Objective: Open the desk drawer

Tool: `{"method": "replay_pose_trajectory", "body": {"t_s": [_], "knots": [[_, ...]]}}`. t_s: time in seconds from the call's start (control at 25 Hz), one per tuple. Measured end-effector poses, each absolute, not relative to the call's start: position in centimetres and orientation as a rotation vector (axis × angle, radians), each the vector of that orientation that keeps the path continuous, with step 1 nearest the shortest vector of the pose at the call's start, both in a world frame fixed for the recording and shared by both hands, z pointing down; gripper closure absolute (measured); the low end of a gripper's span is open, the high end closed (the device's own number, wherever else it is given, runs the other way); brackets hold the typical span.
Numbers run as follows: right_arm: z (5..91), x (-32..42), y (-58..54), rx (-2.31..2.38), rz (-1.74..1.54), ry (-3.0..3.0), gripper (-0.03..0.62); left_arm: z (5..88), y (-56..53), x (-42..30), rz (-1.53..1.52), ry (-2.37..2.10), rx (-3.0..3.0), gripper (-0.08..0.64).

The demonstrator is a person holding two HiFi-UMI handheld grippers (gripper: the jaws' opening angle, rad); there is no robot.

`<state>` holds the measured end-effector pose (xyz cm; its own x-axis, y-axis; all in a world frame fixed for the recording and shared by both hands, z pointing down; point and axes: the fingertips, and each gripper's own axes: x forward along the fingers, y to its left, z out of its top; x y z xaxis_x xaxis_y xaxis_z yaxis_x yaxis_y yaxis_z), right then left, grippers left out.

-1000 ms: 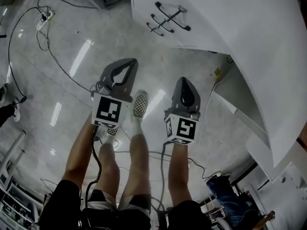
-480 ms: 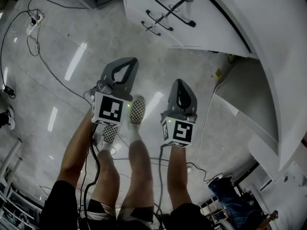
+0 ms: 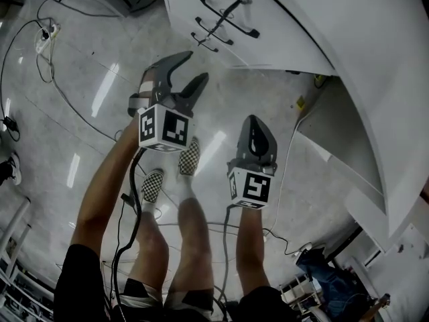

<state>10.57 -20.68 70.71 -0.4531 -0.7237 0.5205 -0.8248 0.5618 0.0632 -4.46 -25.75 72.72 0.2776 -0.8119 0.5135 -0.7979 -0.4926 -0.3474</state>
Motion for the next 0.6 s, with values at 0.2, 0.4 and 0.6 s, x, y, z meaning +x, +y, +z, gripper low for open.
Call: {"method": "replay_pose_trajectory", "body": {"t_s": [0.2, 0.4, 0.6], "knots": [[70.6, 11.6, -21.2, 1.273, 0.261, -2.293, 0.586, 74.7, -28.0, -3.7, -1.172, 1.384, -2.338, 0.216], [70.8, 11.8, -21.4, 1.278, 0.239, -2.293, 0.586, 76.4, -30.4, -3.8, -1.272, 1.302, -2.232, 0.202], [70.9, 12.8, -21.7, 1.294, 0.205, -2.275, 0.586, 77.4, -32.6, -3.0, -1.315, 1.239, -2.172, 0.202]]}}
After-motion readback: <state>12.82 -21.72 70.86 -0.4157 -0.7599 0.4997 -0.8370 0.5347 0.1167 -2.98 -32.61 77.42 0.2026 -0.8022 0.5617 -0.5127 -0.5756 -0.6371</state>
